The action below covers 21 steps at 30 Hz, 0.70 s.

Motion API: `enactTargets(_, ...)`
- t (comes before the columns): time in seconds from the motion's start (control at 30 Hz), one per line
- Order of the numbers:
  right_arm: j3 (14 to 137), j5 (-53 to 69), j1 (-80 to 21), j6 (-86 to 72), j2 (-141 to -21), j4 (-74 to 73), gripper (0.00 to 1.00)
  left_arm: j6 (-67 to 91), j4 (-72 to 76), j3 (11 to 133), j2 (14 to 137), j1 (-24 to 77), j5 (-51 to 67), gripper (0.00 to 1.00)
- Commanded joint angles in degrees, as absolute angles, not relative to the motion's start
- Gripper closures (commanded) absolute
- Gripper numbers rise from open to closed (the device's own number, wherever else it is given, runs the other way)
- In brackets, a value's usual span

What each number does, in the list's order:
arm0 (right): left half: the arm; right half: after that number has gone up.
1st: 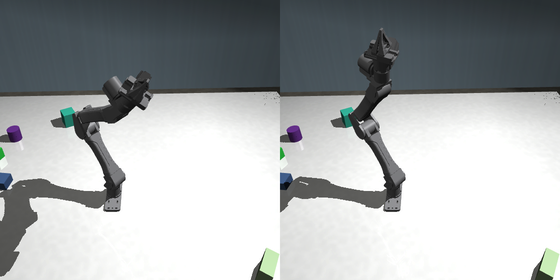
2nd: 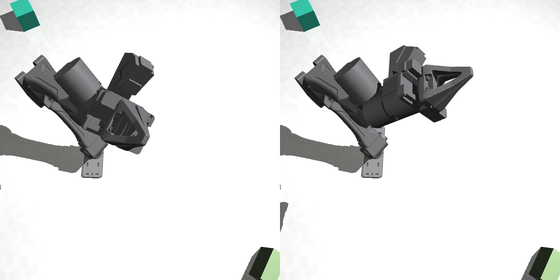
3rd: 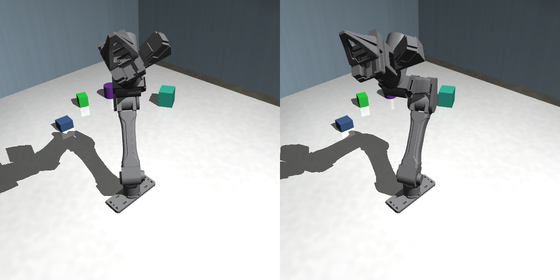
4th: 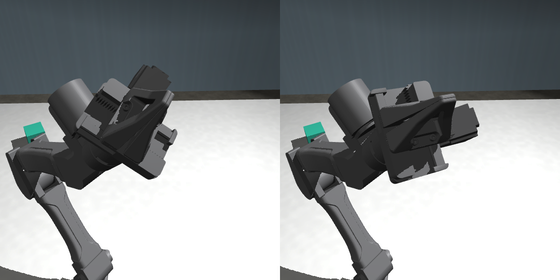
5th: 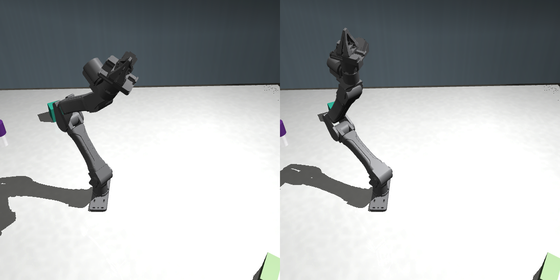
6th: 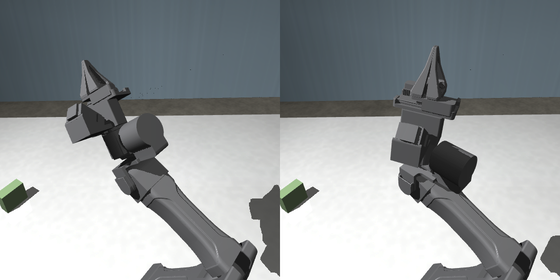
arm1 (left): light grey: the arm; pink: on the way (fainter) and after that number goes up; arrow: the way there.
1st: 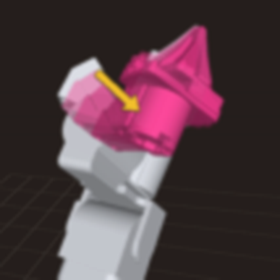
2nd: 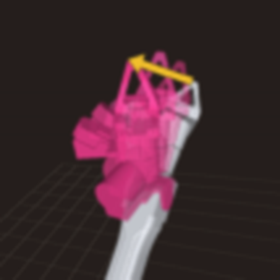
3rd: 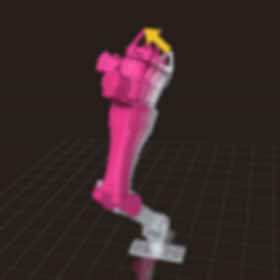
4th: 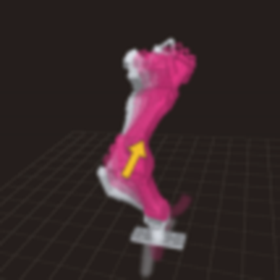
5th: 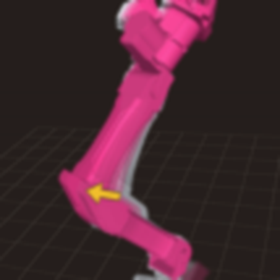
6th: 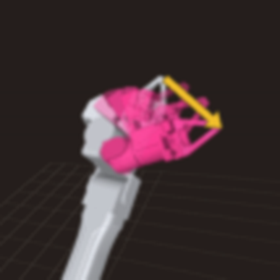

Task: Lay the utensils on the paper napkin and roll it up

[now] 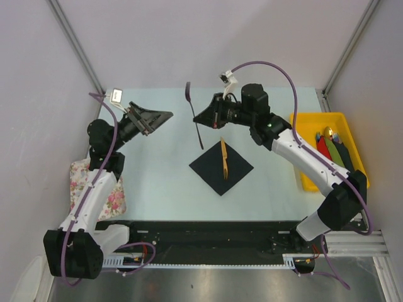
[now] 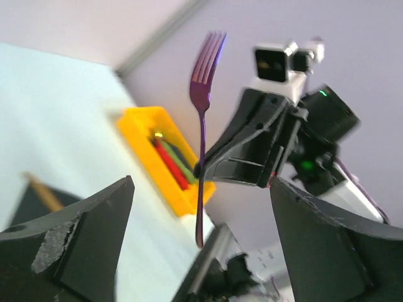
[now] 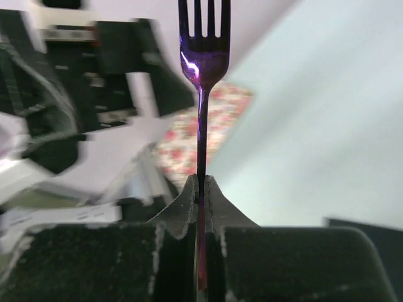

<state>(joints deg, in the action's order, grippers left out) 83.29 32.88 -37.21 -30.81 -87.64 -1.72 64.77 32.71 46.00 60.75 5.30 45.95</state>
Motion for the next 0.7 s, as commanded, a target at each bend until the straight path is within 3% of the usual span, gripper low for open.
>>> enactTargets(0.0,83.3,14.9,-35.6,-18.3,-88.1,-12.6,1.0,47.9,10.4,51.7,57.7,1.4,39.6,0.07)
enactTargets(0.1,79.9,9.5,-34.6,-16.3,-90.6,-13.4,1.0,32.3,-1.3,54.1,57.1,0.8,34.6,0.08)
enactTargets(0.2,80.1,5.6,-33.9,-16.2,-96.0,-16.0,1.0,26.8,-6.2,54.8,56.9,0.8,29.5,0.07)
enactTargets(0.4,83.3,0.0,-34.0,-20.8,-105.4,-19.7,1.0,23.1,-9.6,55.1,57.7,0.8,24.5,0.0)
enactTargets(0.67,81.3,-7.5,-35.8,-23.9,-109.2,-19.7,1.0,22.8,-11.8,54.2,59.6,0.8,21.9,0.0)
